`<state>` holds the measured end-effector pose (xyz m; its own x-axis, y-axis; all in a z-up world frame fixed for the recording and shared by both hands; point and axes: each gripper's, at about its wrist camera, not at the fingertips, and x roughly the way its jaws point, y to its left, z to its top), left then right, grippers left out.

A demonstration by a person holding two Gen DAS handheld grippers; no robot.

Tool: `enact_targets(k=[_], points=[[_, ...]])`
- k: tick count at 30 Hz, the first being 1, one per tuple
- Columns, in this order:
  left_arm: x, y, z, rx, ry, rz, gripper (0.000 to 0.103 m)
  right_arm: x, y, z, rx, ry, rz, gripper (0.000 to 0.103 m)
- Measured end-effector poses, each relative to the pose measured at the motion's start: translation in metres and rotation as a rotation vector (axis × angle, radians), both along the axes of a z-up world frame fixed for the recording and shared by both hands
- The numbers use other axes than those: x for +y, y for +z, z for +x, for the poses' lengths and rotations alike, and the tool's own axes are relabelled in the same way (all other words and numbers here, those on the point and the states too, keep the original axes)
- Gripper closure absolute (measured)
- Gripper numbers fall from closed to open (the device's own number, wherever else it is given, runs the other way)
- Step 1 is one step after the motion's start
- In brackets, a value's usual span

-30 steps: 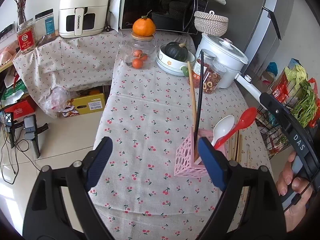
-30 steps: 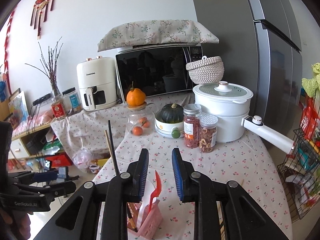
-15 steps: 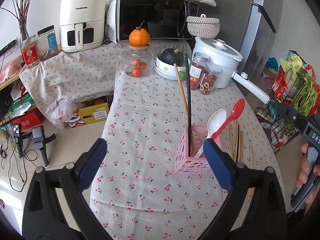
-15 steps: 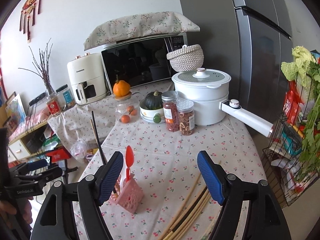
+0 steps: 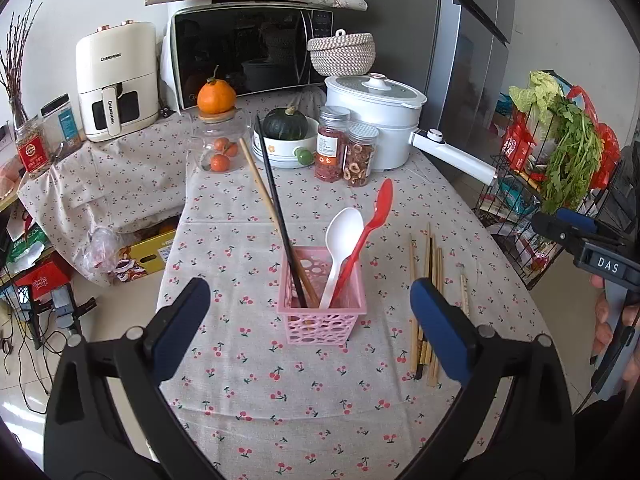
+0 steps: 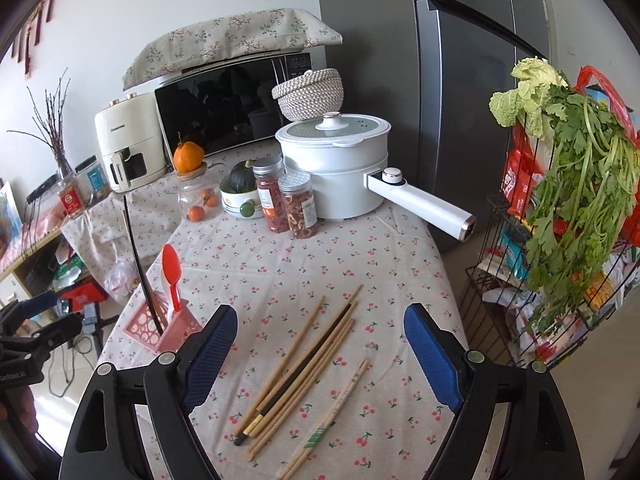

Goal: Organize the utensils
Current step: 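Open both tools and withdraw them from the basket toward the remaining chopsticks, then close the left tool on another plain wooden chopstick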

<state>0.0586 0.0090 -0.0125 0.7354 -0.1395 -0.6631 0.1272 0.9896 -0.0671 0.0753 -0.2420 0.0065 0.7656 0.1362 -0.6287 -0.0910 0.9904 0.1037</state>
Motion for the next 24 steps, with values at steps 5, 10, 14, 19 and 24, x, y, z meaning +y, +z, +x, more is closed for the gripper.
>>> enact_targets(k=[5,10,14,19,24], points=[[-0.034,0.003,0.001,0.000,-0.064,0.013,0.003,-0.019,-0.012,-0.003,0.051,-0.027,-0.037,0.016],[-0.073,0.001,0.007,0.040,-0.143,0.032,0.003,-0.044,-0.026,-0.002,0.124,-0.087,-0.058,0.016],[-0.108,-0.011,0.028,0.134,-0.205,0.047,0.003,-0.065,-0.041,0.008,0.205,-0.149,-0.075,0.016],[-0.143,-0.036,0.064,0.279,-0.231,-0.008,0.007,-0.085,-0.055,0.020,0.291,-0.187,-0.026,0.016],[-0.165,-0.070,0.107,0.362,-0.206,-0.008,0.035,-0.095,-0.060,0.026,0.301,-0.210,-0.051,0.016]])
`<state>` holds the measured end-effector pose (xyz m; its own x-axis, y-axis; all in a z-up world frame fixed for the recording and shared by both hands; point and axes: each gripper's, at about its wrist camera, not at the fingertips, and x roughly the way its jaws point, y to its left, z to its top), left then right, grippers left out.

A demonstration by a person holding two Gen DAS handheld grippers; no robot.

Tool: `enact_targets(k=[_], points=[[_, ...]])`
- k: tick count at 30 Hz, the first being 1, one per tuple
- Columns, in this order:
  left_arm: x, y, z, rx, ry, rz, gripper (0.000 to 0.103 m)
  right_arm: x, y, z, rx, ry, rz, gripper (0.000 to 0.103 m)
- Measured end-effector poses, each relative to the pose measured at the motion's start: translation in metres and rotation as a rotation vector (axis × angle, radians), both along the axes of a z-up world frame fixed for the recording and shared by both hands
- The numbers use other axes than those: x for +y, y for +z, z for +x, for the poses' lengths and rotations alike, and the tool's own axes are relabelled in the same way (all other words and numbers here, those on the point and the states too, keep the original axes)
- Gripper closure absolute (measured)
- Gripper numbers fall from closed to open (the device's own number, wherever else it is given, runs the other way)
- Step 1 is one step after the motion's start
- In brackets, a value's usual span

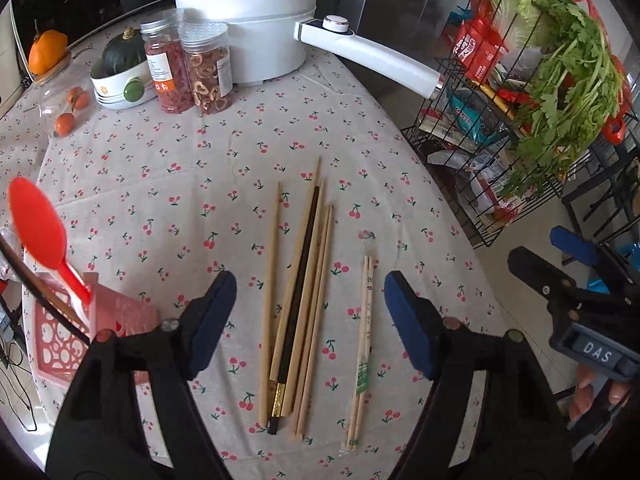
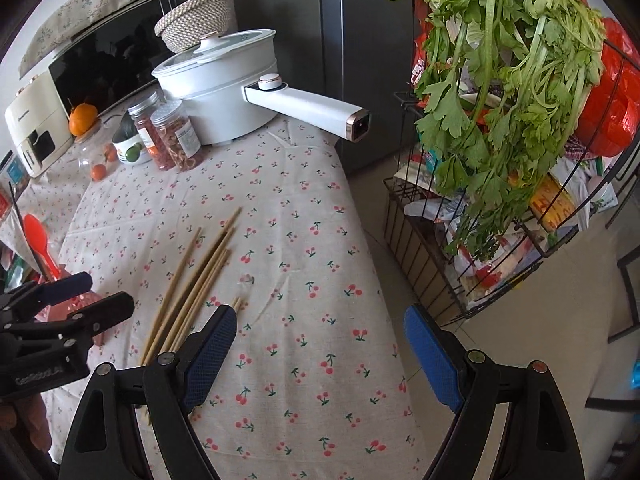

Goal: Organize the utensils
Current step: 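Close the left tool on another plain wooden chopstick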

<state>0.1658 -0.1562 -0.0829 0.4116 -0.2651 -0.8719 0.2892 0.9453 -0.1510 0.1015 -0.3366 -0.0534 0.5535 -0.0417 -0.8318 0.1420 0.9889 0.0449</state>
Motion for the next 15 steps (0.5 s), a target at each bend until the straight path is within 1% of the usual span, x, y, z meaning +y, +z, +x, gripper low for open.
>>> enact_targets(k=[1,2,3,5,8,13,15], points=[[-0.001,-0.009,0.009,0.017,0.017,0.005,0.040,-0.002,-0.001,0.002,-0.001,-0.004,-0.010,0.016],[-0.002,-0.018,0.017,0.037,0.035,0.006,0.049,-0.003,-0.002,0.003,0.000,-0.009,-0.019,0.016],[-0.002,-0.026,0.025,0.058,0.053,0.005,0.056,-0.004,-0.003,0.005,0.006,-0.011,-0.026,0.016],[-0.001,-0.041,0.038,0.083,0.082,0.002,0.063,-0.006,-0.007,0.008,0.017,-0.010,-0.026,0.016],[-0.002,-0.057,0.050,0.098,0.097,0.008,0.071,-0.007,-0.011,0.014,0.034,-0.004,-0.019,0.016],[-0.007,-0.074,0.063,0.116,0.100,0.035,0.077,-0.008,-0.017,0.023,0.052,0.004,-0.017,0.016],[-0.010,-0.075,0.066,0.097,0.091,0.061,0.083,-0.008,-0.019,0.026,0.063,0.007,-0.008,0.016]])
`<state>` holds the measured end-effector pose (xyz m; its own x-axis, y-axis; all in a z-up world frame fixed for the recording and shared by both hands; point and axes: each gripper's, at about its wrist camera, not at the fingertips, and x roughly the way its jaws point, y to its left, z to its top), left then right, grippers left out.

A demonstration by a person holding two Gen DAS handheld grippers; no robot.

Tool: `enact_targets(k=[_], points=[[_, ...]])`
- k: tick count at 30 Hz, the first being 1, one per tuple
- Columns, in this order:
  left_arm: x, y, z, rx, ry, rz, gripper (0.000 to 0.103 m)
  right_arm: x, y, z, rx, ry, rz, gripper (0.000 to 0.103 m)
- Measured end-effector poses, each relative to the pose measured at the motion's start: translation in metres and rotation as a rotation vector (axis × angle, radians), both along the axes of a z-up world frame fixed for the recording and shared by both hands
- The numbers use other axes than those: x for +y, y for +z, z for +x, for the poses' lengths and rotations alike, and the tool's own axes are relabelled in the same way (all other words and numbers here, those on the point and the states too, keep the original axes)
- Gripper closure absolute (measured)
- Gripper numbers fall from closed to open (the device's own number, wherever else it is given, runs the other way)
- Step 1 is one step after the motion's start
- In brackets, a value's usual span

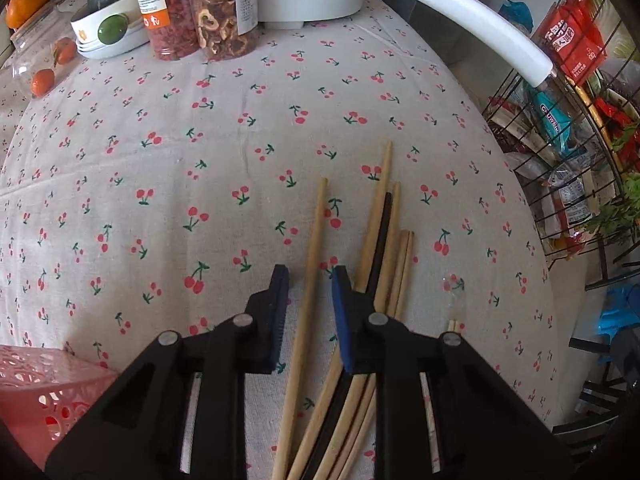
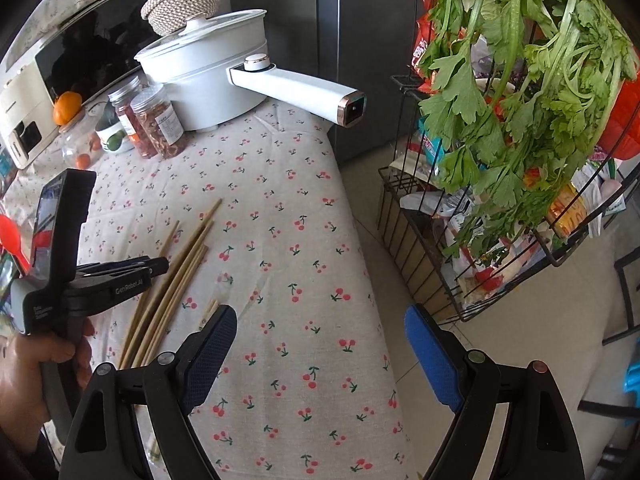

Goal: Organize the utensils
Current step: 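Close the left tool on another plain wooden chopstick, then lift the wooden chopstick with the left tool while the right tool approaches the paper-wrapped chopsticks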

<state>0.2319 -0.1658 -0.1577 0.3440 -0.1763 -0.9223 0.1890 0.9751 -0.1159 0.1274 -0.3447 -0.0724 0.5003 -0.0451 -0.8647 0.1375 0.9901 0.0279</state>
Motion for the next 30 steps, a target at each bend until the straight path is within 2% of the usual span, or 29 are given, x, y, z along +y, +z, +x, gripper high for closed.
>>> enact_targets(k=[1,3,6,10,20,24,30], points=[[-0.002,0.000,-0.001,-0.010,-0.010,0.018,0.085,0.001,-0.001,0.002,0.004,0.001,0.003,0.016],[-0.005,-0.001,-0.002,-0.024,-0.034,0.056,0.096,0.002,-0.002,0.004,0.009,0.003,0.006,0.016],[-0.001,0.001,-0.006,-0.020,-0.047,0.056,0.096,0.006,-0.003,0.007,0.016,0.006,0.006,0.016],[-0.001,0.016,-0.023,-0.063,-0.086,0.061,0.096,0.009,-0.005,0.011,0.025,0.010,0.001,0.016],[0.029,0.082,-0.091,-0.191,-0.200,-0.010,0.096,0.027,-0.003,0.012,0.026,0.034,-0.021,0.016],[0.043,0.100,-0.114,-0.234,-0.237,-0.018,0.096,0.036,-0.002,0.010,0.024,0.050,-0.033,0.016],[0.080,0.120,-0.149,-0.311,-0.220,-0.091,0.096,0.050,-0.009,0.009,0.047,0.070,-0.044,0.016]])
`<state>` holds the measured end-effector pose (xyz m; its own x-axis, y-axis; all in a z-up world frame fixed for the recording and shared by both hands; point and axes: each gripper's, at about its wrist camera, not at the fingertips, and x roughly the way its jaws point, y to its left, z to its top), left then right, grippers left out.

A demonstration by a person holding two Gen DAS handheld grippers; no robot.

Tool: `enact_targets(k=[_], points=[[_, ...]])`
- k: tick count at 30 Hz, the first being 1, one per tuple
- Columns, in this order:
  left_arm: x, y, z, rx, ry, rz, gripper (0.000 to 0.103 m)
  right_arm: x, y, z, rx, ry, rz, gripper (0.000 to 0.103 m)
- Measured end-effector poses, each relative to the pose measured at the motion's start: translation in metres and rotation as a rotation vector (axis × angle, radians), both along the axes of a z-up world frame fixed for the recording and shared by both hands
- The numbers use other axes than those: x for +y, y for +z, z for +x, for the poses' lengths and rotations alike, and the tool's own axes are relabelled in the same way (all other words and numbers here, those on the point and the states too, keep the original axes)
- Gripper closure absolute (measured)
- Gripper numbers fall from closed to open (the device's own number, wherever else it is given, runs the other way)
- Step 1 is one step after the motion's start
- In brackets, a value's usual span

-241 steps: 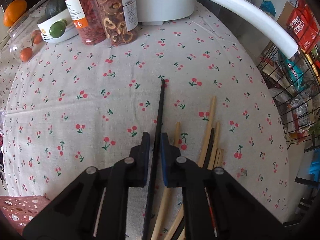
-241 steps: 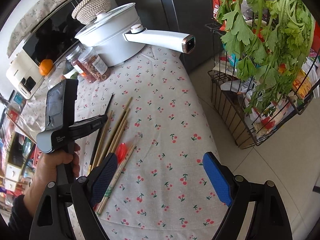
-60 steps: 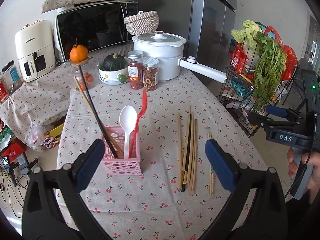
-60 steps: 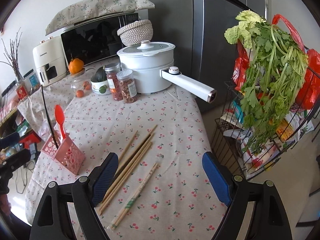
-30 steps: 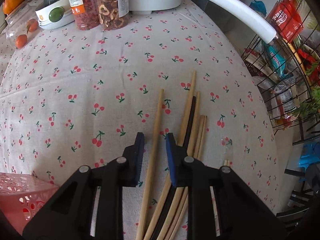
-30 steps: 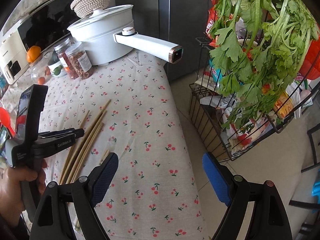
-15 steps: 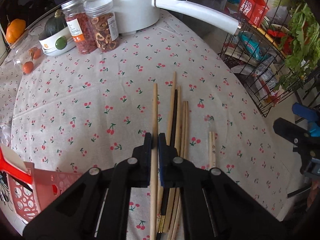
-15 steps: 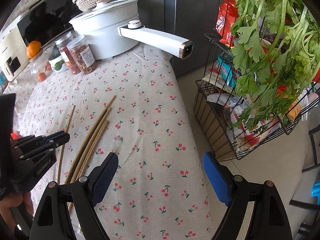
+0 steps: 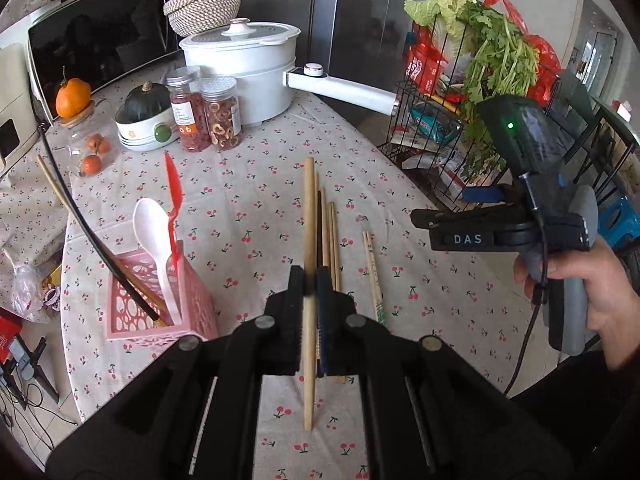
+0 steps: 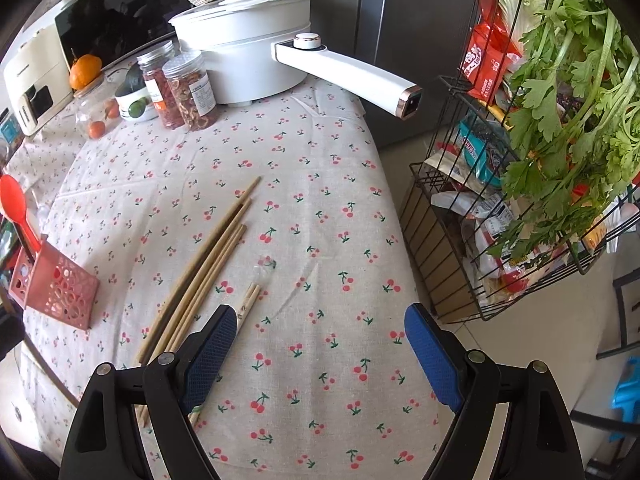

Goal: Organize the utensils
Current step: 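Lift the wooden chopstick with the left tool while the right tool approaches the paper-wrapped chopsticks, then grasp and lift the paper-wrapped chopsticks with the right tool while the left tool holds its chopstick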

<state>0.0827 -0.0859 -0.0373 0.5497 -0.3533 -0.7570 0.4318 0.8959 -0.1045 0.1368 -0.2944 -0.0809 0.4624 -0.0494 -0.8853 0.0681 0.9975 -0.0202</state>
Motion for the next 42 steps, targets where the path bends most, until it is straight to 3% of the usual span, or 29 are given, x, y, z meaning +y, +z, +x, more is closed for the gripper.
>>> enact_targets(k=[5,10,19,21,22,27,32,35,42], points=[[0.025,0.007,-0.014,-0.026,0.032,-0.071,0.096,0.014,-0.016,0.002,0.046,0.014,0.038,0.016],[0.040,0.007,-0.019,-0.031,0.046,-0.081,0.096,0.029,-0.043,0.010,0.117,0.032,0.029,0.016],[0.058,0.010,-0.031,-0.032,0.057,-0.100,0.096,0.044,-0.069,0.025,0.167,0.040,0.030,0.018],[0.060,0.010,-0.031,-0.031,0.056,-0.102,0.096,0.045,-0.075,0.027,0.182,0.033,0.043,0.025],[0.061,0.010,-0.031,-0.031,0.057,-0.102,0.096,0.046,-0.078,0.028,0.194,0.030,0.053,0.036],[0.067,0.009,-0.031,-0.024,0.071,-0.108,0.096,0.052,-0.078,0.026,0.173,0.031,0.045,0.054],[0.069,0.009,-0.033,-0.024,0.077,-0.110,0.096,0.059,-0.076,0.022,0.157,0.063,0.061,0.085],[0.069,0.009,-0.034,-0.028,0.077,-0.109,0.096,0.058,-0.076,0.019,0.147,0.057,0.091,0.093],[0.072,0.013,-0.040,-0.049,0.082,-0.104,0.096,0.043,-0.061,0.007,0.080,0.037,0.203,0.095]])
